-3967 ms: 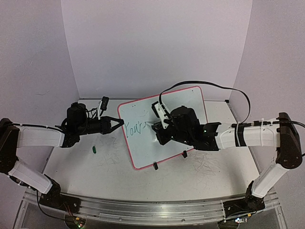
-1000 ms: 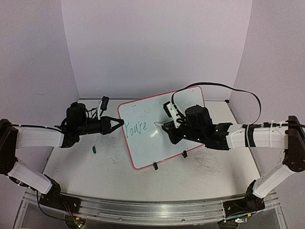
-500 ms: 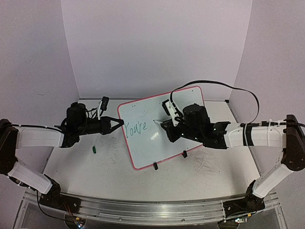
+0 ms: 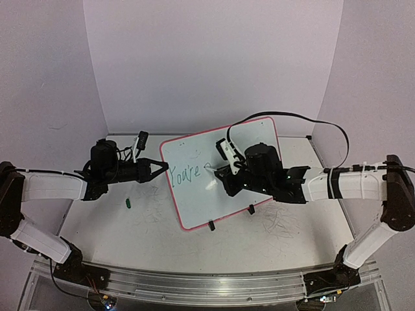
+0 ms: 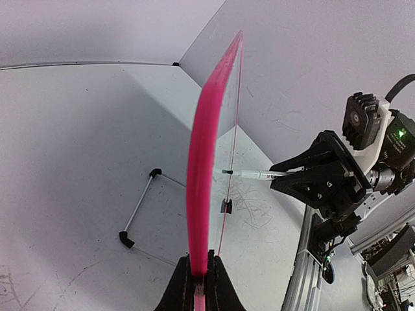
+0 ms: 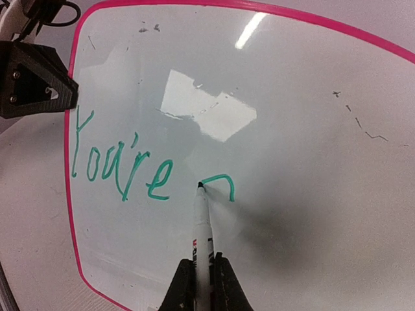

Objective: Write a sentence on the whiteboard

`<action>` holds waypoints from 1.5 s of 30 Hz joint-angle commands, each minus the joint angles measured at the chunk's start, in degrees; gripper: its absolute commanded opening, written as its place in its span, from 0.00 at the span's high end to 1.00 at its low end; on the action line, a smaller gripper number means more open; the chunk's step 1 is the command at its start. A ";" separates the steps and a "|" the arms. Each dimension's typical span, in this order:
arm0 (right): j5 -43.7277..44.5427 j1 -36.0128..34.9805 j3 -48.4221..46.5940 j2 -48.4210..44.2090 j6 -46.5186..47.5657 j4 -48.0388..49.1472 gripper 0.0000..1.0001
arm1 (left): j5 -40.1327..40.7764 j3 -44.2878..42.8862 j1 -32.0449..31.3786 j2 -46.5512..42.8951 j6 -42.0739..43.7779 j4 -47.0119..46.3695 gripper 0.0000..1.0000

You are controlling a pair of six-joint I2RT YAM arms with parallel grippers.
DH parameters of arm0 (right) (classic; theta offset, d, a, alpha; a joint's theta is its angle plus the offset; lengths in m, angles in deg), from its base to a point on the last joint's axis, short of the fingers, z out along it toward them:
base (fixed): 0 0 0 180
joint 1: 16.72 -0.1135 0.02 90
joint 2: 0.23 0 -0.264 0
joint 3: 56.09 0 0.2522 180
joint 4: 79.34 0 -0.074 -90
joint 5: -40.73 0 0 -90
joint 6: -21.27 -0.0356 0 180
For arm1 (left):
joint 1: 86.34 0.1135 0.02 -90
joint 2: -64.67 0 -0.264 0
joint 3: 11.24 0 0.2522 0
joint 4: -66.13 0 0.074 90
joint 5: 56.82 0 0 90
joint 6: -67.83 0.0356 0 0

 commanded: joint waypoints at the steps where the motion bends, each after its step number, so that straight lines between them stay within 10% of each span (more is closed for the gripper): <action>1: 0.91 0.04 1.66 -0.28 -1.66 -1.66 1.00 | -0.25 -1.24 0.09 -0.89 1.66 -0.46 1.00; 45: 4.54 0.77 3.72 -1.66 -3.59 -1.15 1.00 | -0.24 -1.18 0.10 -1.07 1.66 -0.21 1.00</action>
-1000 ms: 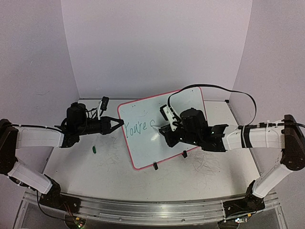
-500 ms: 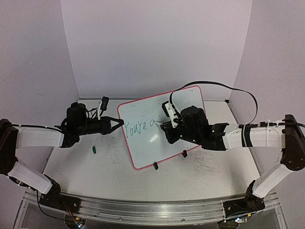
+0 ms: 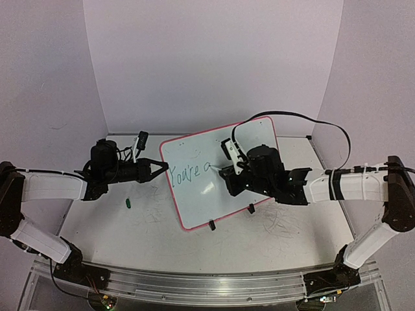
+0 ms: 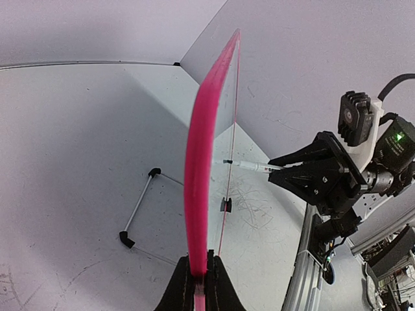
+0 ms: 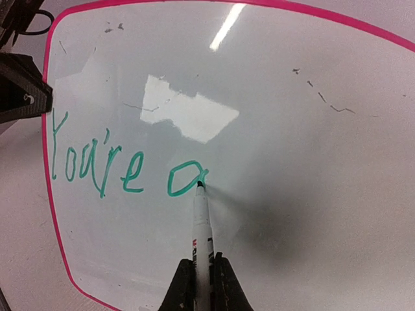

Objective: Write a sentence on the whiteboard

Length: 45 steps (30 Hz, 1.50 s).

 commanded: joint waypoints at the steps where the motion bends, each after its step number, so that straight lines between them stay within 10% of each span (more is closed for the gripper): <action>1: 1.29 0.38 2.66 -1.15 -1.35 -1.89 1.00 | -0.41 -1.14 0.10 -1.08 1.75 -0.28 1.00; 45: 1.37 1.41 -1.28 -3.43 5.25 -0.44 1.00 | 0.28 -0.88 0.09 -0.81 1.75 0.12 1.00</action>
